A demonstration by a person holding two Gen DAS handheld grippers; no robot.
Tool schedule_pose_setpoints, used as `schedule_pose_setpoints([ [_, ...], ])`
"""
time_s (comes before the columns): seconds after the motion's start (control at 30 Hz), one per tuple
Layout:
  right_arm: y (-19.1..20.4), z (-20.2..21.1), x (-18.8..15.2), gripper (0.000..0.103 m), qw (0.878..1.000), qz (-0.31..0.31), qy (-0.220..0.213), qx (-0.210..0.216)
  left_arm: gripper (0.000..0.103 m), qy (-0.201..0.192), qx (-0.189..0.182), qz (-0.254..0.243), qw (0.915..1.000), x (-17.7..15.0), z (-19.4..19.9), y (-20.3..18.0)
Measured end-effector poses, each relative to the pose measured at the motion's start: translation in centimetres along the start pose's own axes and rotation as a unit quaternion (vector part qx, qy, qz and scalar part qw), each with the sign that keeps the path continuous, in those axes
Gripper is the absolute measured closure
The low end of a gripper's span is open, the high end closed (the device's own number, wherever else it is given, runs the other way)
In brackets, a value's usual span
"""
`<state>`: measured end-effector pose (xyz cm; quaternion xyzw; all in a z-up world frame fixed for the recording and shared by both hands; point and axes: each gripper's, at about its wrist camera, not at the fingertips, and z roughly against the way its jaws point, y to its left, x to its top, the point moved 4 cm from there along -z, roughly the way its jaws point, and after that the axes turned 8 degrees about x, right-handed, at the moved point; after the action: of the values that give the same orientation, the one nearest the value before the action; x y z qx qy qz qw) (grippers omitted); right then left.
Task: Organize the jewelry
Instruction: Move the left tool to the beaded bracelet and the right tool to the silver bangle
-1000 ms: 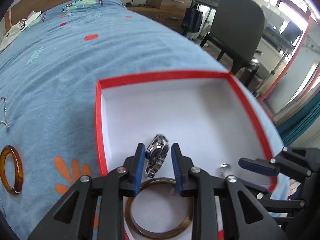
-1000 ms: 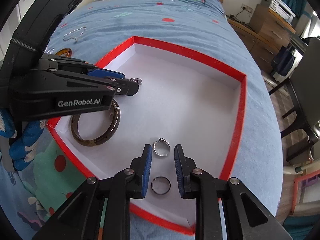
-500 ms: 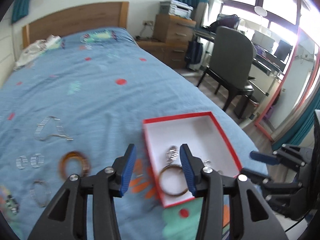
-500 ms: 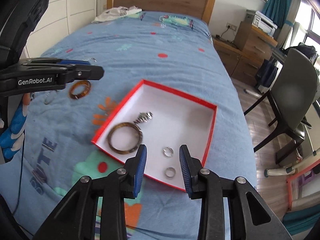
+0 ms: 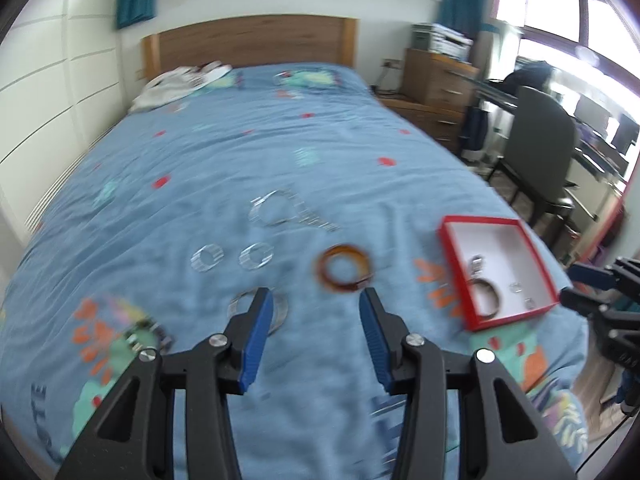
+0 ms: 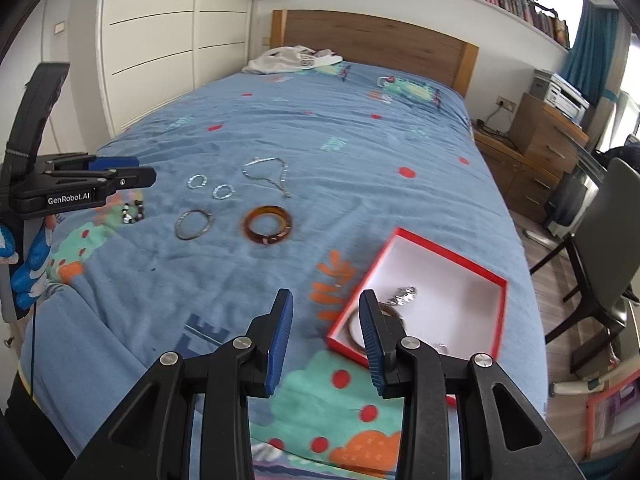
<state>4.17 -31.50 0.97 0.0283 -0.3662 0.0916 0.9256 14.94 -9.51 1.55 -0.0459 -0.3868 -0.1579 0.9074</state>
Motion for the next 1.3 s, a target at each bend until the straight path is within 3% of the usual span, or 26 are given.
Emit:
schedule_pose_setpoints([
  [0.17, 2.3, -1.9, 0.5, 0.069, 1.000, 0.008, 0.007, 0.021, 0.060, 0.021, 0.030, 0.030, 0.9989, -2.9, -1.4, 4.5],
  [0.4, 3.5, -5.3, 0.3, 0.069, 0.999, 0.009, 0.028, 0.045, 0.060, 0.046, 0.046, 0.062, 0.9959, -5.4, -4.2, 7.0],
  [0.83, 4.5, -12.2, 1.2, 0.069, 0.995, 0.005, 0.056, 0.082, 0.060, 0.059, 0.100, 0.100, 0.9882, -7.7, -7.1, 13.1],
  [1.3, 6.7, -17.2, 3.0, 0.069, 0.991, 0.015, 0.069, 0.111, 0.060, 0.088, 0.134, 0.168, 0.9727, -9.5, -10.2, 19.9],
])
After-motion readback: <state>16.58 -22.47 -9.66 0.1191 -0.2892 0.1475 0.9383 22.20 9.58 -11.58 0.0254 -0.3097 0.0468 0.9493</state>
